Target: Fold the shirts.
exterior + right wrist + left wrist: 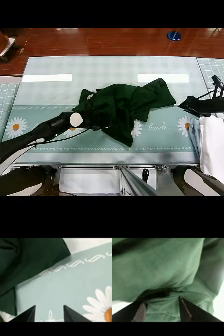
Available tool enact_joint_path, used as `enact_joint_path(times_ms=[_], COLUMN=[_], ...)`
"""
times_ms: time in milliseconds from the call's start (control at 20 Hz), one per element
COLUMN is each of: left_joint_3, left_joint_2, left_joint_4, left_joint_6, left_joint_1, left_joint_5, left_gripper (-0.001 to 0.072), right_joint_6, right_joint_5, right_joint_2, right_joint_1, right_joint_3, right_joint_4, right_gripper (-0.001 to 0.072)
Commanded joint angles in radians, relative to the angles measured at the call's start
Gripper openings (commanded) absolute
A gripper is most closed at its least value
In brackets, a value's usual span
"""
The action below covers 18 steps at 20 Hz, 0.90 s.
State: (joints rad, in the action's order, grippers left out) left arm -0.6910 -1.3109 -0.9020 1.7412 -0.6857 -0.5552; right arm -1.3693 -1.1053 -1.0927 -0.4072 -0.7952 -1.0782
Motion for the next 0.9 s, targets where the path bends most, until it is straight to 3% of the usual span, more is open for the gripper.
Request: enact_joint_path(times_ms=[0,50,100,450,850], left_joint_3=[-0.036,-0.038,-0.042,-0.056,-0.056], left_joint_2=[-0.028,-0.028,-0.029,-0.028,-0.023], left_joint_4=[0.013,0.013,0.013,0.029,0.032], left_joint_6=[-0.028,-0.028,-0.033,-0.051,-0.05], left_joint_1=[0.005,0.005,0.005,0.006,0.006], left_joint_5=[-0.064,-0.056,-0.055,-0.077,-0.101], left_gripper=[0.0357,0.0101,0.0018,0.0018,0.0018], right_joint_6=[0.002,0.002,0.003,0.043,0.038], right_joint_5=[-0.01,-0.011,-0.011,0.068,0.109], right_joint_2=[-0.05,-0.07,-0.094,-0.271,-0.499], right_joint_1=[0.0,0.0,0.0,0.0,0.023], right_joint_3=[0.006,0.006,0.006,-0.014,-0.205], right_joint_4=[0.002,0.01,0.024,0.219,0.293], right_gripper=[0.0405,0.0405,0.0405,0.0405,0.0404])
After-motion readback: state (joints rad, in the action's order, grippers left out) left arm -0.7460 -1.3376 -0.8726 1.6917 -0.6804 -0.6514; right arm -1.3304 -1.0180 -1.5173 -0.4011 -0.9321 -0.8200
